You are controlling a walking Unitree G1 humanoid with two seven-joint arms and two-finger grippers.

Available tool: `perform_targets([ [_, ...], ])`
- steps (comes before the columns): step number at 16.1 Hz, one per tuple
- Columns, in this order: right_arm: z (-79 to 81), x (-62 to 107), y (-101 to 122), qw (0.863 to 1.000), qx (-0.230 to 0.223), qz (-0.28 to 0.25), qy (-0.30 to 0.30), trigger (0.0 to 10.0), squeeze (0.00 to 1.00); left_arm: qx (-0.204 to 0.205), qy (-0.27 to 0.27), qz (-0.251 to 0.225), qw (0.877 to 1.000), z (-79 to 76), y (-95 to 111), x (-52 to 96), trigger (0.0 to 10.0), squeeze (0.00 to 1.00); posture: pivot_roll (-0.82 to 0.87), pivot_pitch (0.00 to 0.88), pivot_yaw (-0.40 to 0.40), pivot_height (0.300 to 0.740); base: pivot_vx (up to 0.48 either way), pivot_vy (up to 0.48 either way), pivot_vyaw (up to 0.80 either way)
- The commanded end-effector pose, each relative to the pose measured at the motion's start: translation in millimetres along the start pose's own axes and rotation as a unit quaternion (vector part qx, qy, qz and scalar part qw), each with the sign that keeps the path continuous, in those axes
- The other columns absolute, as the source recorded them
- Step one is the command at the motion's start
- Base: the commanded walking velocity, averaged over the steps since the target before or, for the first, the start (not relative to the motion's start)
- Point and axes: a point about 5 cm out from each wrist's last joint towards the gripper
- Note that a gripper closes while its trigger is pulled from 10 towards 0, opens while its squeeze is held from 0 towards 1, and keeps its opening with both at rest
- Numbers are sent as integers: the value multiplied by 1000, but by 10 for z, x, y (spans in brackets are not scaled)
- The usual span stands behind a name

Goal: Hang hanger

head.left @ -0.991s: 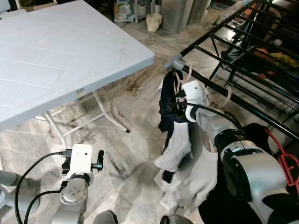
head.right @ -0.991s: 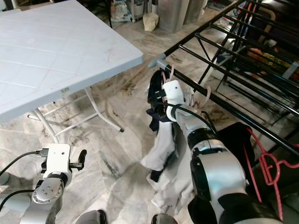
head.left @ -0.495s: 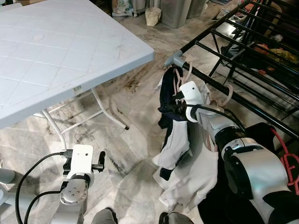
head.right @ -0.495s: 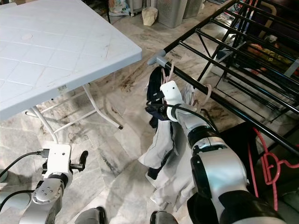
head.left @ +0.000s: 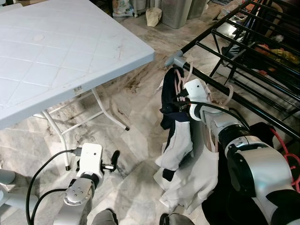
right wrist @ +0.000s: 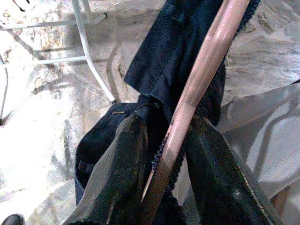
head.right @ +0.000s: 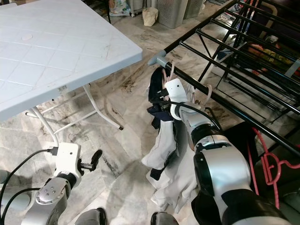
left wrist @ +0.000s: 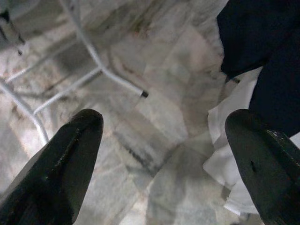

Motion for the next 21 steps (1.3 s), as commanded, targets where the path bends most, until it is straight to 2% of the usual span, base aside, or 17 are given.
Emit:
perform_targets([
  [1, -31, 11, 29, 1000, -1, 6, -3, 0, 0, -10, -4, -4, 1000, -15, 1, 22, 10000, 0, 42, 136, -47, 740, 0, 0, 0],
  [5, -30, 15, -24, 1000, -2, 22, 10, 0, 0, -9, -5, -4, 1000, 1, 1, 4, 10000, 0, 40, 131, -46, 740, 0, 0, 0],
  [13, 107, -10, -106, 996, 9, 50, 70, 0, 0, -14, -11, 1, 1000, -14, -12, -15, 10000, 0, 41, 126, -48, 740, 0, 0, 0],
  [14, 118, -10, -120, 995, 13, 54, 78, 3686, 0, -15, -12, 2, 1000, -16, -15, -17, 10000, 0, 41, 126, -48, 740, 0, 0, 0],
  [15, 130, -7, -148, 994, 21, 60, 90, 10000, 0, -16, -15, 4, 1000, -24, -19, -28, 10000, 0, 36, 127, -46, 740, 0, 0, 0],
  [16, 132, -6, -157, 993, 24, 63, 93, 10000, 1000, -16, -16, 5, 1000, -26, -20, -29, 10000, 0, 36, 127, -46, 740, 0, 0, 0],
  [19, 138, -8, -179, 993, 34, 66, 92, 10000, 1000, -16, -17, 5, 1000, -29, -19, -32, 10000, 0, 37, 127, -45, 740, 0, 0, 0],
  [20, 150, -11, -174, 992, 38, 67, 95, 10000, 737, -16, -17, 6, 1000, -30, -22, -33, 10000, 0, 37, 127, -45, 740, 0, 0, 0],
  [21, 154, -12, -171, 992, 38, 67, 97, 10000, 0, -16, -18, 6, 1000, -32, -22, -34, 10000, 0, 38, 129, -44, 740, 0, 0, 0],
])
Point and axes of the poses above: a point about 5 cm out from each wrist's last joint towards the gripper, its own x axis pointing back from the gripper into the wrist, its own y axis along the axis of the wrist's last joint, z = x × y, and after that the axes turned 7 degrees about -x, right-handed
